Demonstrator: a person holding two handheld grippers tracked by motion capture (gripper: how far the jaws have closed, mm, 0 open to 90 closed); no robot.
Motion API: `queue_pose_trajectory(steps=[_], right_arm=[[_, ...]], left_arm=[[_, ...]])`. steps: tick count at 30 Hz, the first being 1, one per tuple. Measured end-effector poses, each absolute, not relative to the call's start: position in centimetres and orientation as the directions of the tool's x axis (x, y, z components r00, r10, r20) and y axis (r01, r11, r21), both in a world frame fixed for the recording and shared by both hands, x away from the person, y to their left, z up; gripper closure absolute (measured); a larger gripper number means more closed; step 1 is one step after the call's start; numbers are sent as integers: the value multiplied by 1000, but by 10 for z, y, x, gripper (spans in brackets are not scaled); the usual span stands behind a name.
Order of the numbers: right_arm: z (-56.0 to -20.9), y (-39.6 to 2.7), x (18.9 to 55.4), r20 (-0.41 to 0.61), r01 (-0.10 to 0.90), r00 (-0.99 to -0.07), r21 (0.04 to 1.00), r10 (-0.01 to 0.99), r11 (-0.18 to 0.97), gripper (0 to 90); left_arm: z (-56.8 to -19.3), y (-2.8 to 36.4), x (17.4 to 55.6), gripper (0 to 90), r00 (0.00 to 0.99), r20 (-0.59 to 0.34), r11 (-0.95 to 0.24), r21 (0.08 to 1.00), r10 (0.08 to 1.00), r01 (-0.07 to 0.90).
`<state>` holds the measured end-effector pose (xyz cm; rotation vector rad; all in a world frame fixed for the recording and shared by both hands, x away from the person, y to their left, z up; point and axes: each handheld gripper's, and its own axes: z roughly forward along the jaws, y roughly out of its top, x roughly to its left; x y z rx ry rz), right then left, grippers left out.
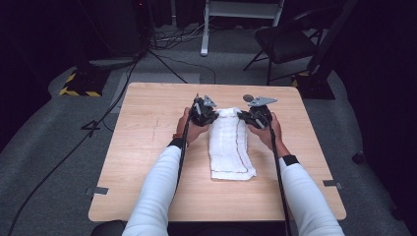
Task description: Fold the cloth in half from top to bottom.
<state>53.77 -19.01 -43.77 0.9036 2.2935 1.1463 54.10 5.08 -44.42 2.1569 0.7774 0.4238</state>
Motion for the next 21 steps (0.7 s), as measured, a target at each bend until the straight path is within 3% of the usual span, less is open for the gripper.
queue_pose_trajectory(steps=[21], right_arm=[[-431, -198, 507, -85, 318, -749, 824, 658, 469, 846]], left_arm=[[-440, 61, 510, 828, 810, 25, -485, 812, 585, 325]])
